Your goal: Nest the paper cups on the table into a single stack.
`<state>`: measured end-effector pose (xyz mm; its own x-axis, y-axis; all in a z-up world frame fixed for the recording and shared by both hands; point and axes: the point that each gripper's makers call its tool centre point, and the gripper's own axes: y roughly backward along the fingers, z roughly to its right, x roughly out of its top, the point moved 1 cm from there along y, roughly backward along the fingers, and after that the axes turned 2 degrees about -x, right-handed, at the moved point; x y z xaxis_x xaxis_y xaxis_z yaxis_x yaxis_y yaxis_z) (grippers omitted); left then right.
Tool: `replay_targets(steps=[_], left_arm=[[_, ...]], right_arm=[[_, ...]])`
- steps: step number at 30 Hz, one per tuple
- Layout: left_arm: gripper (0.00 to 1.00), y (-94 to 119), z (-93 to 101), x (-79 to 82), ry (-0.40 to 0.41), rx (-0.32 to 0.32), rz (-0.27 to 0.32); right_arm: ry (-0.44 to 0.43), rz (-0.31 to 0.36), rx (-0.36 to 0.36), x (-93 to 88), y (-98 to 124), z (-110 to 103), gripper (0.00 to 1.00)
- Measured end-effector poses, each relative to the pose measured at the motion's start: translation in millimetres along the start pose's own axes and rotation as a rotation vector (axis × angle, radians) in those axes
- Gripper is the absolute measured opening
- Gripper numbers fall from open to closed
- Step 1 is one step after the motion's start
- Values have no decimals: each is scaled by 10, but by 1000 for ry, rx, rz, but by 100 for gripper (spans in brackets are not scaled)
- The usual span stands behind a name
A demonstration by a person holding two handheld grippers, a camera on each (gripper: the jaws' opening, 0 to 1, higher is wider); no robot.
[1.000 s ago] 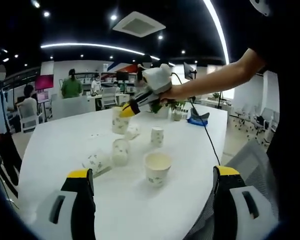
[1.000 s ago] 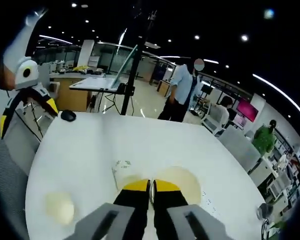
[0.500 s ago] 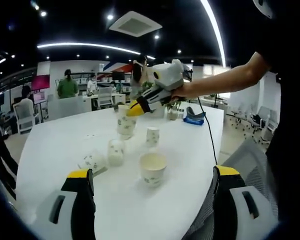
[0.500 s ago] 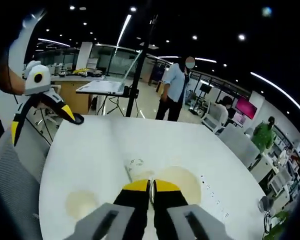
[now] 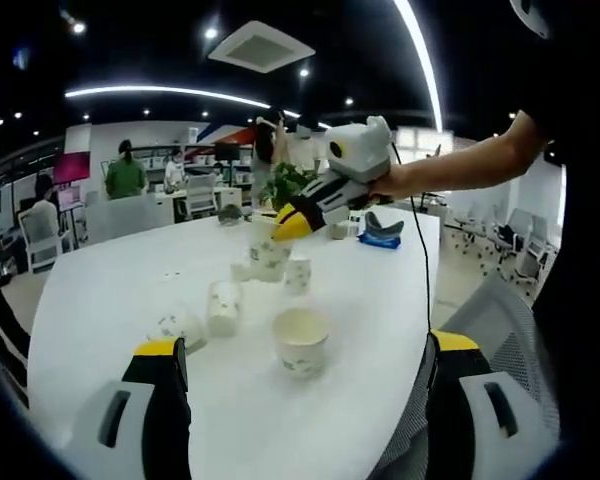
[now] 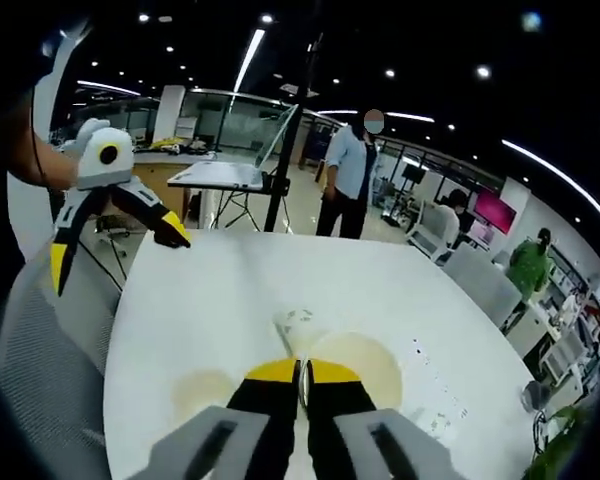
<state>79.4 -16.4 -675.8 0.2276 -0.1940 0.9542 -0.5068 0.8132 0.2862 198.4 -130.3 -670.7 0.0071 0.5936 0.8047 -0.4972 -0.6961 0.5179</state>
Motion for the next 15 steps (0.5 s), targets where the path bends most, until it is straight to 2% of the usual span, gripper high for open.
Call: replay_targets(steps=[4, 15], left_arm=[[99, -17, 15, 7, -4, -6, 0], [99, -24, 41, 10, -13, -20, 0]], right_arm=[[-5, 4, 2, -3, 48, -48, 0], [-7, 14, 29, 61, 190, -372, 0]])
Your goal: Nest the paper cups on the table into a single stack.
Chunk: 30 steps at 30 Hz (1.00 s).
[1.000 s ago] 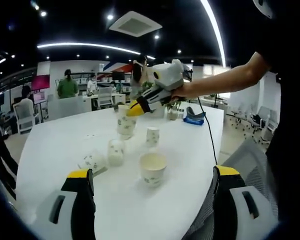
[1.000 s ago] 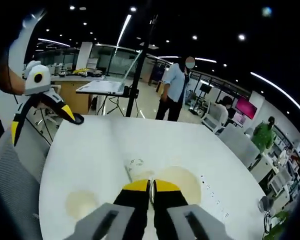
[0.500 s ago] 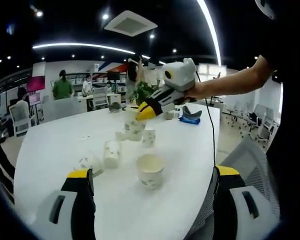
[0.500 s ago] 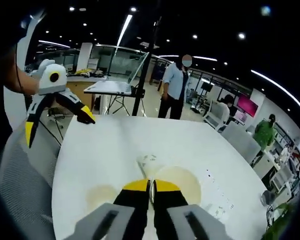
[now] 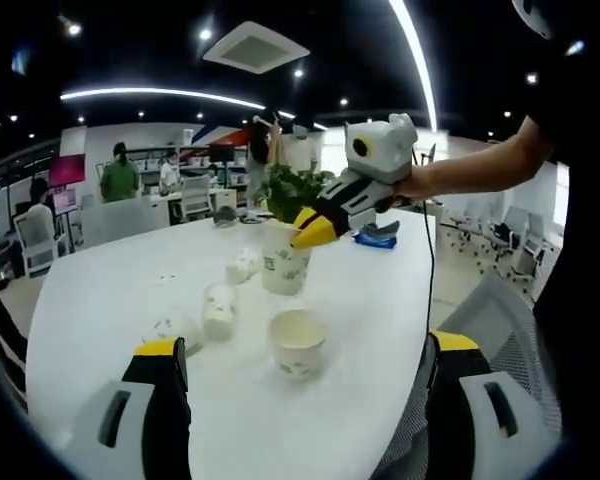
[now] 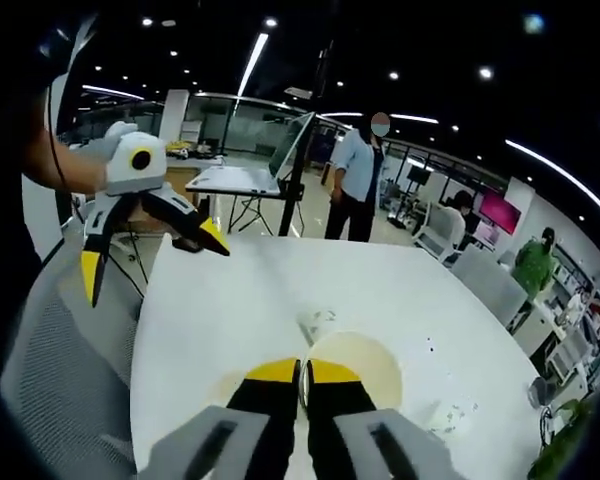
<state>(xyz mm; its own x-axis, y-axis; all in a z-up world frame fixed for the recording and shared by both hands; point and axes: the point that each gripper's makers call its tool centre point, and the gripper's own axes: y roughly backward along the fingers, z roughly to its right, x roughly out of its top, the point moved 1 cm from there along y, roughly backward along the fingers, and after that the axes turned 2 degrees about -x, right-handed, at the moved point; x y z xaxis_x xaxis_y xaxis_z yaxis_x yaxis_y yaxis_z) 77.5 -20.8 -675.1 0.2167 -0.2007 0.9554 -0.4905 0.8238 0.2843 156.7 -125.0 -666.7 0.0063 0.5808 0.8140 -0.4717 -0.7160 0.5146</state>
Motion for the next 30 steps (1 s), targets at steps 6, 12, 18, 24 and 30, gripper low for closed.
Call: replay_targets(steps=[6, 12, 18, 24, 30], left_arm=[[99, 1, 19, -11, -2, -8, -5], [99, 2, -6, -23, -2, -15, -3], [99, -4, 4, -12, -6, -19, -1], [99, 6, 14, -19, -7, -20, -5], [99, 41, -29, -46, -4, -12, -7]], right_arm=[[-4, 3, 19, 2, 26, -167, 0], [-5, -3, 34, -13, 18, -277, 0], [-16, -6, 40, -40, -22, -344, 0], [-14, -17, 51, -92, -93, -407, 0], [-15, -27, 62, -122, -163, -451, 0]])
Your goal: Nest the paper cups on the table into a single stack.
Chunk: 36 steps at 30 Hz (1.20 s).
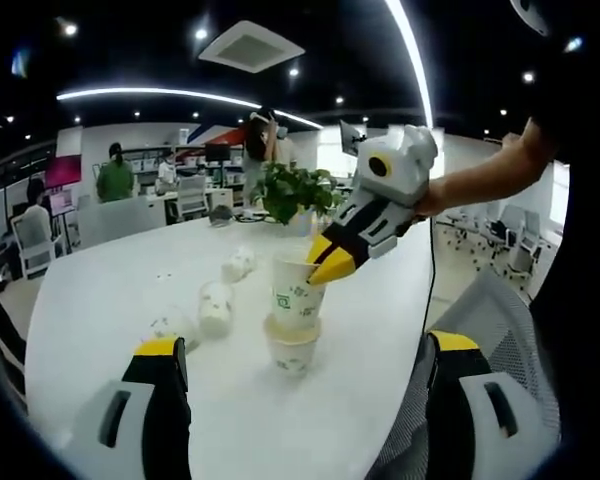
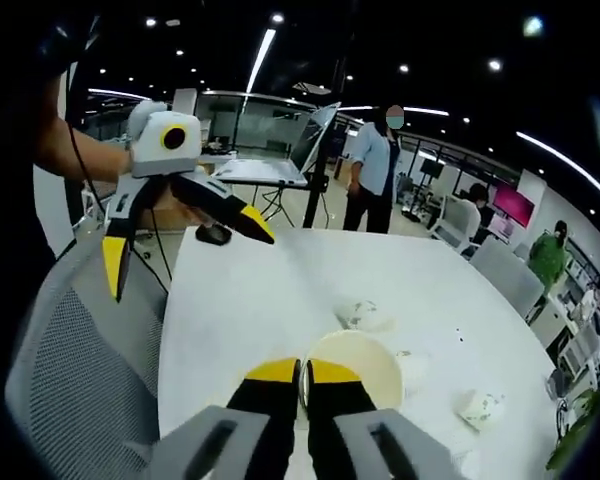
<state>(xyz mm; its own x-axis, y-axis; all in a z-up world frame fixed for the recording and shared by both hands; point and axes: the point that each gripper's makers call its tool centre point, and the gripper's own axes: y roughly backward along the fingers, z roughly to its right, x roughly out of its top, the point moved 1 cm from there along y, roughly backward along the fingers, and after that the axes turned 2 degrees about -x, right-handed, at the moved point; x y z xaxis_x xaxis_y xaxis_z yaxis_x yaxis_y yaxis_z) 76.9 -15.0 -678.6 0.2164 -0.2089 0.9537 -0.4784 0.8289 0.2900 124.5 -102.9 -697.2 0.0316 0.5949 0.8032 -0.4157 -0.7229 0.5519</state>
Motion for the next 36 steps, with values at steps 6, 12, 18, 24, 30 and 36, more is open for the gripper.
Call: replay_targets(steps=[6, 12, 18, 24, 30, 36], left_arm=[[99, 11, 9, 2, 1, 5, -1], [99, 6, 27, -5, -3, 7, -8], [99, -1, 44, -2, -8, 5, -10], [99, 18, 46, 1, -12, 8, -8], [99, 38, 53, 2, -11, 14, -7], [99, 53, 33, 1, -13, 17, -2]], right_arm=[[-8, -16, 7, -78, -75, -23, 0], [-14, -30, 15, -138, -145, -50, 0], [-19, -46, 25, -194, -216, -89, 0], [-28, -59, 35, -242, -274, -133, 0], [-45, -71, 51, -283, -326, -173, 0], [-64, -78, 62, -303, -367, -222, 1]])
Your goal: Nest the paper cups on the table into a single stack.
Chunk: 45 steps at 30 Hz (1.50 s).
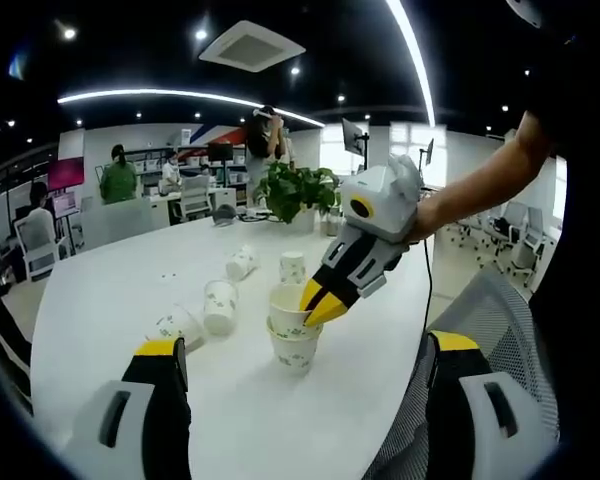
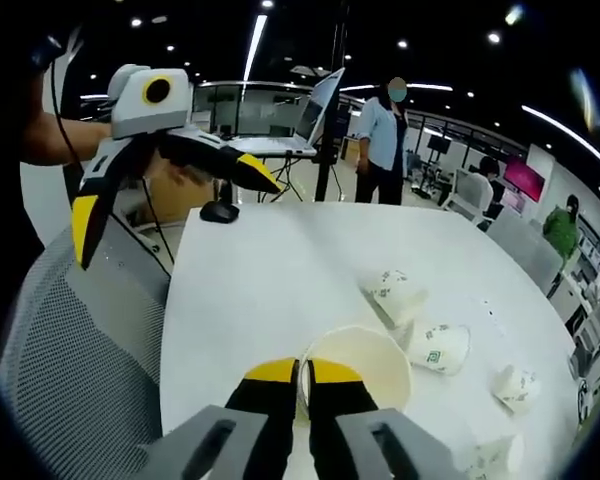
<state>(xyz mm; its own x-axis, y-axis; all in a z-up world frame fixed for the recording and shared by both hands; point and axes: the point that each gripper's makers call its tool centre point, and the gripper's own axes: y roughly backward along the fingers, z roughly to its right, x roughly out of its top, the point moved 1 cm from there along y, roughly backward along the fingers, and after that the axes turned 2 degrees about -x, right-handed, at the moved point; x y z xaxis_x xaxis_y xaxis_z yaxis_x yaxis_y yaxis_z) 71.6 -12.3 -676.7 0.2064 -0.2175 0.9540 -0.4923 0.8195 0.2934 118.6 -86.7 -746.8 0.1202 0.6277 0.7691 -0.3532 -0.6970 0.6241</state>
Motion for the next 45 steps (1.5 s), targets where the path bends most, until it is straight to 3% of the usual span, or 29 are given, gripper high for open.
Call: replay_targets(steps=[23, 45], left_arm=[[99, 45, -11, -11, 19, 18, 11], [99, 38, -24, -19, 17, 17, 11]], right_arm=[[-48, -32, 42, -169, -182, -93, 2], [-25, 24, 6, 55, 10, -23, 11]])
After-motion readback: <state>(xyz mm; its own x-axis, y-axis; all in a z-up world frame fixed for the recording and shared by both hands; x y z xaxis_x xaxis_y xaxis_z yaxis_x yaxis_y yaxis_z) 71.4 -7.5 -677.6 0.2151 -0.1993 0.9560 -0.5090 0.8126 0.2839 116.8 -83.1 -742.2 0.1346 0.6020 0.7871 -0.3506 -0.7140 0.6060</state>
